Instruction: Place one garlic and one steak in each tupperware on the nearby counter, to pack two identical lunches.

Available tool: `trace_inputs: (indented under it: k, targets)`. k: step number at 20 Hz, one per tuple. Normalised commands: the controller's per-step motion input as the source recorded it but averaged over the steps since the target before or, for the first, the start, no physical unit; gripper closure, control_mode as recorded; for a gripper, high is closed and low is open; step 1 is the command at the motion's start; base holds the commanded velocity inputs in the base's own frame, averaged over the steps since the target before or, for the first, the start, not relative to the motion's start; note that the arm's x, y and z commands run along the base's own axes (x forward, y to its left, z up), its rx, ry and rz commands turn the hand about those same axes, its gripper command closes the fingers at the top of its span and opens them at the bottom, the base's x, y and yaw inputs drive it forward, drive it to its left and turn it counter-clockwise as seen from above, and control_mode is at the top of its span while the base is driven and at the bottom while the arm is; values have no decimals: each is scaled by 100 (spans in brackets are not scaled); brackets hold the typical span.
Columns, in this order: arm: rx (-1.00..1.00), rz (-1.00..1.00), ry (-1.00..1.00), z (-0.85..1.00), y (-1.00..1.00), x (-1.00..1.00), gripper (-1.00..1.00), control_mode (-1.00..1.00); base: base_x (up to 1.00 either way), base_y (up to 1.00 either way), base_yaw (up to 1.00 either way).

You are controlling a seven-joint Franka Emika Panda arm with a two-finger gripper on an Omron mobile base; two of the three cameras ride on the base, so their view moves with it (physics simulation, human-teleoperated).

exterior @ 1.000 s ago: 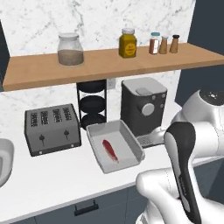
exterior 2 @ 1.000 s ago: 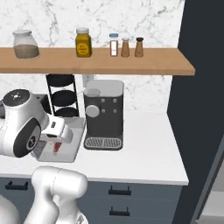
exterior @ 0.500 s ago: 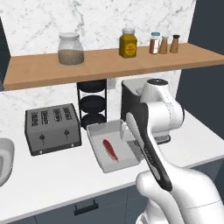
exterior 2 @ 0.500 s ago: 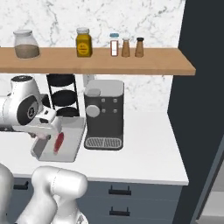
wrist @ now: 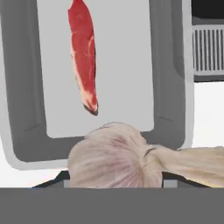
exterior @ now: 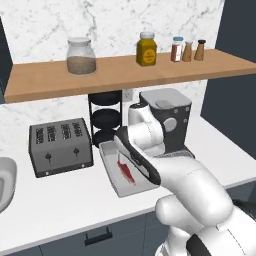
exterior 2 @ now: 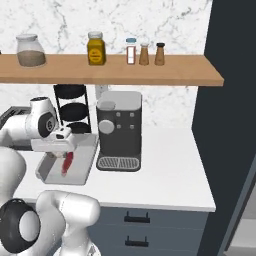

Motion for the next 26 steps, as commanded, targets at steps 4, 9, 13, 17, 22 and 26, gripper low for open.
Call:
trace_inputs:
  k: [4, 9, 13, 17, 22, 26]
  targets:
    - [0, 5, 19, -94, 16, 100, 100, -100, 0, 0, 0]
    - [0, 2, 19, -26, -11, 89, 100, -100, 0, 0, 0]
    - [0, 0, 6, -23, 1, 30, 100, -100, 0, 0, 0]
    - [0, 0, 3, -44, 0, 3, 100, -100, 0, 0, 0]
    - [0, 0, 2, -52, 0, 11, 100, -100, 0, 0, 0]
    - [0, 0, 0, -9, 0, 0, 100, -100, 0, 0, 0]
